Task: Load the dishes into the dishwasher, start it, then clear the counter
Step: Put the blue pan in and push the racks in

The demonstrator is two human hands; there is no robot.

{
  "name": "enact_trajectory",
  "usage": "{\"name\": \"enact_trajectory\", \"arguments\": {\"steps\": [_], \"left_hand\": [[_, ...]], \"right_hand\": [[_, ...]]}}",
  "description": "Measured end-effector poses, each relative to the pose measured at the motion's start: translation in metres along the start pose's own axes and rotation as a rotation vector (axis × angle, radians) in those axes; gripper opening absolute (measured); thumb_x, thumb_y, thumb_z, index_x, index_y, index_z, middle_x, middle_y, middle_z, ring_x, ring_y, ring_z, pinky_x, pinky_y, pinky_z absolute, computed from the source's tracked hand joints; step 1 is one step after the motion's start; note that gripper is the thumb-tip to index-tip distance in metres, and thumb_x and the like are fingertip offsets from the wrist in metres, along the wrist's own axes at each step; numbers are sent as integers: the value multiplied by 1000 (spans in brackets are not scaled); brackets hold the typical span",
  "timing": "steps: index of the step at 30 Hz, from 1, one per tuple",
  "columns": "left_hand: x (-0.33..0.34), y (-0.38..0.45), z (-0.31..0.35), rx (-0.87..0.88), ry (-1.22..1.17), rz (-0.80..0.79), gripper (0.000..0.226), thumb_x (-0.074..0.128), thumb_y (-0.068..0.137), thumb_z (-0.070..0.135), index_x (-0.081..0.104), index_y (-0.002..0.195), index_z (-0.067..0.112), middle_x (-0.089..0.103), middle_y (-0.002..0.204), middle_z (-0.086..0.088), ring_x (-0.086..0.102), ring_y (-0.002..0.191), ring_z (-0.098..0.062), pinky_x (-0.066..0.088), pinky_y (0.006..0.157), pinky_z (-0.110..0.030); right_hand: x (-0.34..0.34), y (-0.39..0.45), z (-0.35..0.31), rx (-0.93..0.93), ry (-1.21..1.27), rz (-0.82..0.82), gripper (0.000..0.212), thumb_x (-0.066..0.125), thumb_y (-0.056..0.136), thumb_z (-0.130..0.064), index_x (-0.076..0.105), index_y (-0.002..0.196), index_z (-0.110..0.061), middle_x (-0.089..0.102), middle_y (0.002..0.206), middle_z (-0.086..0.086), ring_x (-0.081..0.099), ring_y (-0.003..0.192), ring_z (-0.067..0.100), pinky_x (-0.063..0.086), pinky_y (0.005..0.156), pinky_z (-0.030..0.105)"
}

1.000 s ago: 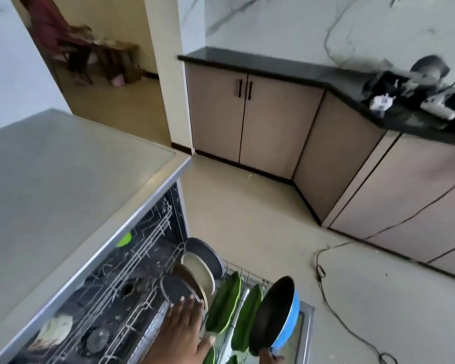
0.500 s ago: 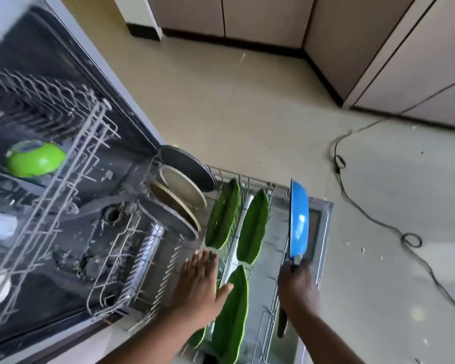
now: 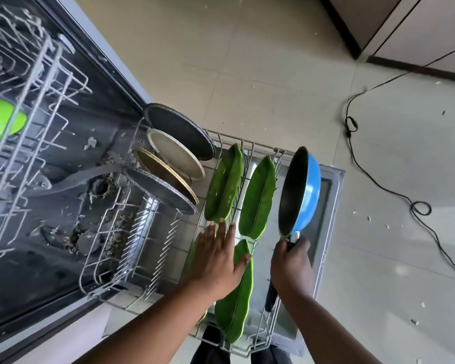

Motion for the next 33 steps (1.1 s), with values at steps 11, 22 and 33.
{"name": "enact_trajectory", "arguments": {"steps": [11,22,33], "left_hand": [[17,4,-12,33,28,-3,80,1,89,65,-18,152,19,-18,159,-9,-14,148,-27,-11,117,-38],[38,-4,-28,39,2,-23,81,4,88,64,-15,152,17,-20,159,-12,-15,147,-27,-5,121,-42],[60,-14,-42,4,-36,-28,82,5,86,63,-12,153,18,-12,161,-11,-9,149,-26,-5,120,-40]], "right_hand": [[51,38,0,115,-134,-9,34,27,101,-20,29,133,-8,61,118,20,61,100,39,45,76,41],[78,53,8,438,4,28,42,36,96,-5,26,136,-14,48,134,17,54,114,37,44,91,44],[89,69,36,415,76,-62,44,39,101,-16,26,143,-15,59,112,8,49,94,25,45,83,36]]}}
Point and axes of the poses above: each hand's wrist, its own y-axis towards the middle knuckle, its own x-axis out of the palm, z = x × y, the point moved 1 cm from there along y, towards the middle knuckle
